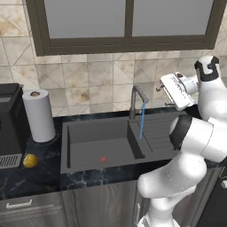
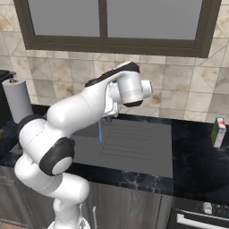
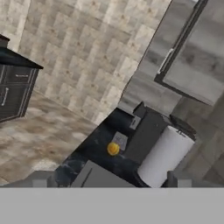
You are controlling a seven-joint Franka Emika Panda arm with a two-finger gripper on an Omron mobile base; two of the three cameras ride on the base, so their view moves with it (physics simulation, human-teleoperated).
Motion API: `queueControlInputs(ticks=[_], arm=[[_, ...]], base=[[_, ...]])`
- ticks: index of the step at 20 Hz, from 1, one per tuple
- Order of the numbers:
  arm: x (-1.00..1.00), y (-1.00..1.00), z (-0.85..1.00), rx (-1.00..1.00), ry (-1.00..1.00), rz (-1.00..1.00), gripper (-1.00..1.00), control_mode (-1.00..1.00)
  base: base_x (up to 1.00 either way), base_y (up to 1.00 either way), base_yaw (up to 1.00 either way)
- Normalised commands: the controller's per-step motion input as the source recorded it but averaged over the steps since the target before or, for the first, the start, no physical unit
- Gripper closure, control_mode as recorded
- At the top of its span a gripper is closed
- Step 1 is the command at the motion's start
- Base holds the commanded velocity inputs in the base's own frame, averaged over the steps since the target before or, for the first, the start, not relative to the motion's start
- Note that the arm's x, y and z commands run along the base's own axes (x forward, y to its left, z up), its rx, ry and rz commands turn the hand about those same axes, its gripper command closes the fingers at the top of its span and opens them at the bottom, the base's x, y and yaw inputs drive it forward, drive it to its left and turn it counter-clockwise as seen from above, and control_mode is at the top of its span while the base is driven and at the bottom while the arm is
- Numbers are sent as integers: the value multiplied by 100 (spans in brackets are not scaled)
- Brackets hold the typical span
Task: Turn on the sink faucet. Then move the squash from the counter to the sink. Turn off the sink. Move the vegetable from the sink to the pot next to the stove. Finally move the pot to the rear left burner.
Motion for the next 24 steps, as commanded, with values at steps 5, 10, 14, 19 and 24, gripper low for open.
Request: queueControlInputs(ticks=[5, 10, 14, 19, 24], arm=[[-3, 94, -23, -16, -33, 33, -100, -100], [0, 83, -19, -10, -38, 28, -100, -100], [0, 76, -16, -8, -39, 23, -100, -100], [0, 84, -16, -7, -37, 23, -100, -100], [4, 85, -20, -4, -37, 24, -100, -100]], base=[[0, 0, 0], [0, 0, 0], [0, 0, 0], [0, 0, 0], [0, 0, 0]])
